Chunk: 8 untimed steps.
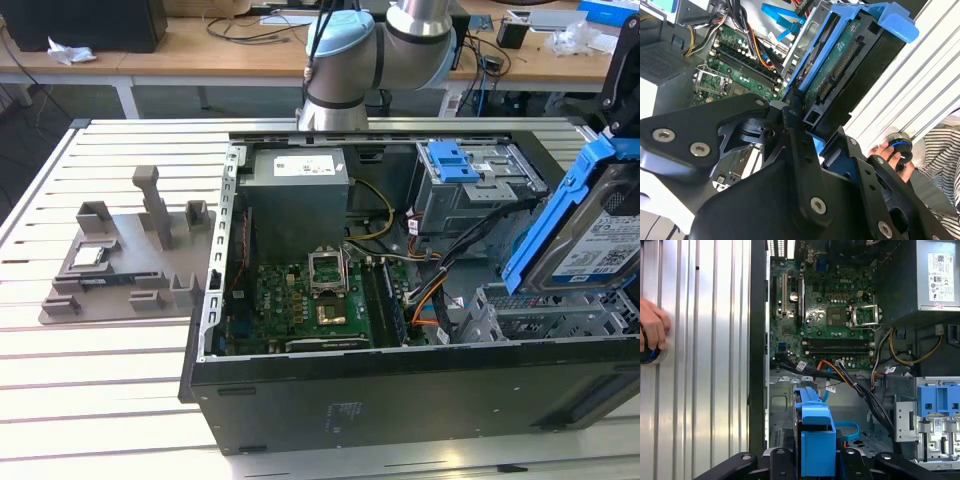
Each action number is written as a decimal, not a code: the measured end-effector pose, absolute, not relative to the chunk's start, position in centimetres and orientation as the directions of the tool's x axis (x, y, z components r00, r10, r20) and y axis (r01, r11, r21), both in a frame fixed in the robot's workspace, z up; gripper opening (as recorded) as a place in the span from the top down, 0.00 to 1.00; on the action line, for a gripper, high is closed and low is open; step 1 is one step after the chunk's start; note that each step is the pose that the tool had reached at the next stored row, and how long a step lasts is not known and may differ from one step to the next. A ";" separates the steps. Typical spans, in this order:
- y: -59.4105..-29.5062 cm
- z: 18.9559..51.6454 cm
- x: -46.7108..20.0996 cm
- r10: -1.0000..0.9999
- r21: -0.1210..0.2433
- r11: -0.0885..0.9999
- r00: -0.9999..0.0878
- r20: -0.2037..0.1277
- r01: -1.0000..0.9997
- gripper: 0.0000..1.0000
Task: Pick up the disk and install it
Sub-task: 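Pick up the disk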
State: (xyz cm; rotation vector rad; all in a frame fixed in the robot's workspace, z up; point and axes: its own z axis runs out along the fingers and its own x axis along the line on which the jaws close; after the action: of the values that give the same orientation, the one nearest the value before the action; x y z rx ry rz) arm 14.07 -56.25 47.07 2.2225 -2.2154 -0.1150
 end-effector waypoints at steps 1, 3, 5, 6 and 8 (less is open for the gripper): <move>-56.2 47.1 14.1 -0.999 0.053 -0.004 0.002 -0.051 -0.999 0.64; -56.2 47.1 14.1 -0.999 0.053 -0.005 0.002 -0.051 -0.999 0.64; -56.2 47.1 14.1 -0.999 0.053 -0.005 0.002 -0.051 -0.999 0.64; -56.2 47.1 14.1 -0.999 0.053 -0.005 0.002 -0.051 -0.999 0.64; -56.2 47.1 14.1 -0.999 0.053 -0.005 0.002 -0.051 -0.999 0.64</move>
State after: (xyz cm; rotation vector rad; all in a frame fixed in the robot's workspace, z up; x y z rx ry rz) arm 14.09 -56.25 47.07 2.2225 -2.2154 -0.1150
